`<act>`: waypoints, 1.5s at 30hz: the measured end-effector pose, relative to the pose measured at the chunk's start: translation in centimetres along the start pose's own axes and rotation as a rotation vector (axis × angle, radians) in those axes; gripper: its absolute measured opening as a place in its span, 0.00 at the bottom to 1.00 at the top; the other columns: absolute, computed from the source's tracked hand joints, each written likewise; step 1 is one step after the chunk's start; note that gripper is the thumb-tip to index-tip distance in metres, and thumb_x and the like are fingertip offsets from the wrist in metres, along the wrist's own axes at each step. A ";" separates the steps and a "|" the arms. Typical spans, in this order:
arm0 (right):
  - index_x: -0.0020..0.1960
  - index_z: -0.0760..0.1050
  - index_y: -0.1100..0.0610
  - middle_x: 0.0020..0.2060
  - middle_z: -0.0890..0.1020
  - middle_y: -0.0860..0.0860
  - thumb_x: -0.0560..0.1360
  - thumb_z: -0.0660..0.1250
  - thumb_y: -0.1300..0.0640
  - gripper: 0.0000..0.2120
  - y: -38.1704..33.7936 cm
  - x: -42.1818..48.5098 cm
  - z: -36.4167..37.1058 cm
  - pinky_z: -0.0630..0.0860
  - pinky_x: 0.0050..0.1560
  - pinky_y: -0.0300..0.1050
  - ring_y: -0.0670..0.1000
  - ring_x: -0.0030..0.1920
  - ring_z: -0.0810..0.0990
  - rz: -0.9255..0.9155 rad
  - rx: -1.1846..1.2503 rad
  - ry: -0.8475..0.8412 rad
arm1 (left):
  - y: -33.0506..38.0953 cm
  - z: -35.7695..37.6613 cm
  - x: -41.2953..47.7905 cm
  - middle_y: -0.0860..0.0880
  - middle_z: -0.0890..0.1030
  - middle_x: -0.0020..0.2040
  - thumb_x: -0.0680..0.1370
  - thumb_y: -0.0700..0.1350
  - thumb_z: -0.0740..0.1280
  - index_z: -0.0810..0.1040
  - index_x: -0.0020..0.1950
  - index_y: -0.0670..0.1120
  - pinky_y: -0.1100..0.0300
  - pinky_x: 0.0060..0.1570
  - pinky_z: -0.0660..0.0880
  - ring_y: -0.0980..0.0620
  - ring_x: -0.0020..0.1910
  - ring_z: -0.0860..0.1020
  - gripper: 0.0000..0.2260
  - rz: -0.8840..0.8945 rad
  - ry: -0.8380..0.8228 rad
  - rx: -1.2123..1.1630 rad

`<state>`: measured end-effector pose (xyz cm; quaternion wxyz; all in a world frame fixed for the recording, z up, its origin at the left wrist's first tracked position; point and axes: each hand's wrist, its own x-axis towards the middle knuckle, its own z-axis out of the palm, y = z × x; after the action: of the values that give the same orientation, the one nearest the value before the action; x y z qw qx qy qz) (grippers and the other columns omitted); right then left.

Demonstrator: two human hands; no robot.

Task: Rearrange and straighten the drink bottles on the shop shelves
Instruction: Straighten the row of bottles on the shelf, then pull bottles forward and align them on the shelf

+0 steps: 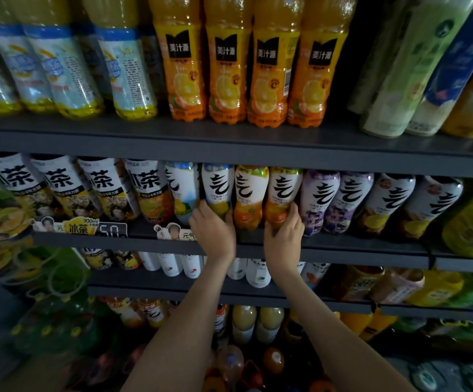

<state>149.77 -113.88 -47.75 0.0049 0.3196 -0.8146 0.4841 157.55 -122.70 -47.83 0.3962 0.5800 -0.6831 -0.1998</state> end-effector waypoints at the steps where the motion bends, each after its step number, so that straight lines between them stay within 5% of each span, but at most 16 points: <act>1: 0.75 0.55 0.61 0.68 0.67 0.57 0.78 0.64 0.59 0.30 -0.2 -0.1 -0.4 0.67 0.64 0.46 0.55 0.69 0.63 0.000 0.003 -0.023 | 0.2 -0.5 0.0 0.36 0.74 0.60 0.72 0.48 0.73 0.67 0.68 0.35 0.46 0.61 0.67 0.37 0.61 0.70 0.31 -0.024 -0.035 0.008; 6: 0.71 0.62 0.60 0.63 0.71 0.56 0.79 0.62 0.56 0.23 -2.9 -0.5 -4.2 0.70 0.58 0.44 0.55 0.64 0.68 -0.026 -0.004 -0.133 | 2.0 -4.7 -1.4 0.37 0.69 0.65 0.75 0.49 0.69 0.58 0.74 0.39 0.44 0.60 0.71 0.37 0.64 0.69 0.34 -0.085 -0.330 -0.010; 11: 0.60 0.72 0.58 0.49 0.78 0.51 0.78 0.64 0.55 0.12 -7.9 0.4 -8.9 0.69 0.39 0.37 0.52 0.50 0.78 -0.142 0.037 -0.150 | 7.7 -11.8 0.2 0.44 0.73 0.62 0.78 0.49 0.65 0.69 0.67 0.44 0.57 0.45 0.74 0.45 0.54 0.77 0.20 0.122 -0.442 0.094; 15: 0.54 0.73 0.56 0.45 0.77 0.48 0.77 0.65 0.55 0.08 -12.0 2.3 -12.1 0.72 0.44 0.38 0.49 0.47 0.78 -0.217 0.080 -0.102 | 13.2 -16.1 2.2 0.45 0.81 0.51 0.79 0.51 0.63 0.78 0.53 0.44 0.55 0.47 0.75 0.47 0.48 0.79 0.12 0.226 -0.528 0.171; 21: 0.55 0.73 0.57 0.43 0.76 0.46 0.77 0.66 0.56 0.08 -14.1 5.3 -16.8 0.67 0.38 0.24 0.39 0.40 0.73 -0.239 0.111 0.057 | 18.3 -17.9 2.3 0.52 0.81 0.47 0.77 0.55 0.64 0.76 0.54 0.49 0.54 0.48 0.77 0.51 0.47 0.80 0.11 0.345 -0.584 0.096; 27: 0.56 0.72 0.55 0.44 0.77 0.48 0.77 0.65 0.56 0.08 -11.6 7.4 -22.5 0.69 0.40 0.30 0.45 0.42 0.76 -0.116 0.074 0.187 | 24.3 -15.3 0.3 0.52 0.81 0.46 0.78 0.51 0.64 0.77 0.55 0.47 0.52 0.47 0.77 0.51 0.47 0.80 0.10 0.524 -0.582 -0.081; 39: 0.57 0.71 0.55 0.44 0.76 0.46 0.78 0.63 0.56 0.08 -3.1 7.7 -35.8 0.69 0.35 0.29 0.39 0.39 0.73 0.017 -0.071 0.227 | 34.2 -9.3 -9.4 0.54 0.81 0.46 0.79 0.53 0.62 0.75 0.56 0.49 0.53 0.44 0.78 0.53 0.43 0.79 0.11 0.649 -0.723 -0.070; 45: 0.55 0.71 0.56 0.42 0.76 0.46 0.78 0.64 0.57 0.07 3.4 8.3 -45.0 0.72 0.41 0.39 0.48 0.44 0.77 0.005 -0.095 0.229 | 40.3 -5.0 -17.8 0.52 0.81 0.47 0.80 0.53 0.61 0.74 0.58 0.48 0.55 0.37 0.78 0.54 0.37 0.79 0.12 0.677 -0.706 -0.052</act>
<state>127.82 -81.45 -23.86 0.1118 0.2595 -0.8314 0.4784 136.08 -94.85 -20.84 0.1972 0.2122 -0.9207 -0.2613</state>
